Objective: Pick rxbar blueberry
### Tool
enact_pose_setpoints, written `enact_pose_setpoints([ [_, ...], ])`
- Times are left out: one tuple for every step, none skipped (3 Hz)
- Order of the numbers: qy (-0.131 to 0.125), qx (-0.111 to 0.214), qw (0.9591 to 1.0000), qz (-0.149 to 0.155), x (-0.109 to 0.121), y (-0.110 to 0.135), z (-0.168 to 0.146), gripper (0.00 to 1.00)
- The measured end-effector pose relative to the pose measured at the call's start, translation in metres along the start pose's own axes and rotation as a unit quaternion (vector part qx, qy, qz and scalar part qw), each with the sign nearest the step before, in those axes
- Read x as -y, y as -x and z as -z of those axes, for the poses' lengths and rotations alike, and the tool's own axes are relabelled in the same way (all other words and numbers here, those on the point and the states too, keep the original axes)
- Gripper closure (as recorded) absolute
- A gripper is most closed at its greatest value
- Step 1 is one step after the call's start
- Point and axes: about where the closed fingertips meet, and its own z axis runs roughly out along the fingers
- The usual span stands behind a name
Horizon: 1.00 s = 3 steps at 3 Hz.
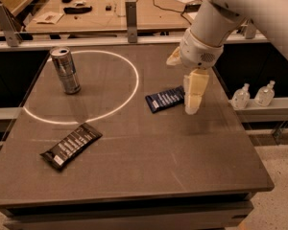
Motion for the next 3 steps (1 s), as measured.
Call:
enact_pose_setpoints([
  [0.002,0.004,0.9999,0.017,0.008,0.009,-0.008,0.00],
  [0.010,0.014,0.9993,0.033,0.013,0.012,-0.017,0.00],
  [0.018,0.018,0.9987,0.045,0.016,0.011,-0.028,0.00],
])
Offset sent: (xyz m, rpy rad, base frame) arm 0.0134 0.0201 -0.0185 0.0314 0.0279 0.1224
